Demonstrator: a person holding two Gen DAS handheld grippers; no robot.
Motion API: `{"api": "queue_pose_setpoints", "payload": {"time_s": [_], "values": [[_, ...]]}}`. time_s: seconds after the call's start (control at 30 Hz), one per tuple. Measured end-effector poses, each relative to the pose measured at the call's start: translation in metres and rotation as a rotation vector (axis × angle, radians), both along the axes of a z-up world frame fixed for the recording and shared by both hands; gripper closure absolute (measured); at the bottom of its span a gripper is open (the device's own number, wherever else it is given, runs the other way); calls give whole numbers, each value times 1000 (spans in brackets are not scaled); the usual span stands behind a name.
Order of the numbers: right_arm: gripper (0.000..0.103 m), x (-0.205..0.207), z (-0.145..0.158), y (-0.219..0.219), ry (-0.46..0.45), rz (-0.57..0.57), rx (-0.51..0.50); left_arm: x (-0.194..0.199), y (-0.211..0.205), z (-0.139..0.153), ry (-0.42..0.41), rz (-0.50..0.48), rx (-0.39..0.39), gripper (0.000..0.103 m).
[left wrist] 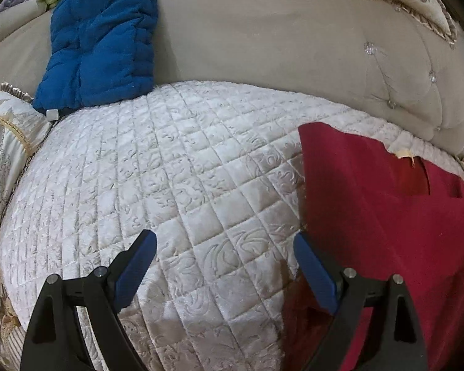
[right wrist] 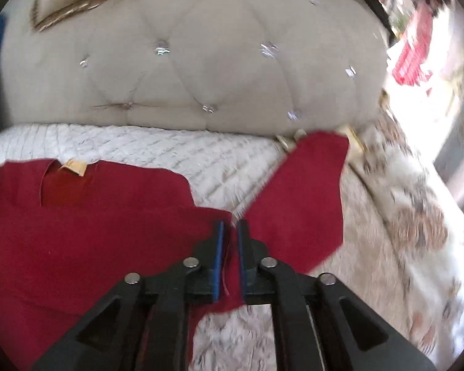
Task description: Fold small clothes
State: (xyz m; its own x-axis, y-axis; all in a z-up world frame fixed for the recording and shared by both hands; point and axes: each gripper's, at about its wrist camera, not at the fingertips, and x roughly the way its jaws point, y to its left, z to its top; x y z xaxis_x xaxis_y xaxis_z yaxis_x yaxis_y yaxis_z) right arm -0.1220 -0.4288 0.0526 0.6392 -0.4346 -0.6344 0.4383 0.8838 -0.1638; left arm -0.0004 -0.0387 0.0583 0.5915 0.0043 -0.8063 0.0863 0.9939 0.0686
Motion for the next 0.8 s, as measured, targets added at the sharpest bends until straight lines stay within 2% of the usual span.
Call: {"api": "queue_pose_setpoints", "payload": {"time_s": [0.03, 0.07, 0.1, 0.13, 0.17, 0.27, 0.33, 0.37, 0.47, 0.53, 0.57, 0.6, 0.7, 0.8], "values": [[101, -5, 5, 1, -31, 12, 24, 0, 0, 0, 3, 2, 3, 10], [90, -8, 13, 9, -76, 57, 55, 0, 0, 0, 4, 1, 6, 10], [83, -6, 22, 23, -111, 133, 87, 0, 0, -1, 5, 1, 14, 10], [82, -1, 27, 36, -117, 205, 108, 0, -1, -2, 6, 2, 30, 10], [82, 11, 31, 61, -103, 326, 137, 1, -1, -4, 8, 2, 44, 10], [82, 49, 25, 124, -51, 598, 235, 3, -4, -12, 33, -5, 78, 10], [82, 79, 11, 164, 10, 739, 268, 5, -4, -18, 40, -4, 106, 10], [82, 92, 2, 180, 42, 772, 246, 6, -4, -20, 46, -4, 108, 10], [82, 129, -30, 213, 143, 810, 185, 10, 1, -18, 58, -8, 75, 10], [89, 145, -49, 218, 206, 820, 188, 13, 8, -12, 50, 0, 54, 10], [99, 150, -56, 218, 213, 829, 182, 13, 11, -8, 41, 8, 45, 10], [103, 149, -56, 219, 187, 832, 172, 14, 16, -2, 25, 23, 35, 10], [103, 159, -46, 223, 138, 817, 208, 16, 26, 10, -25, 67, 23, 10], [103, 177, -47, 229, 135, 767, 228, 18, 32, 13, -33, 91, 18, 10]]}}
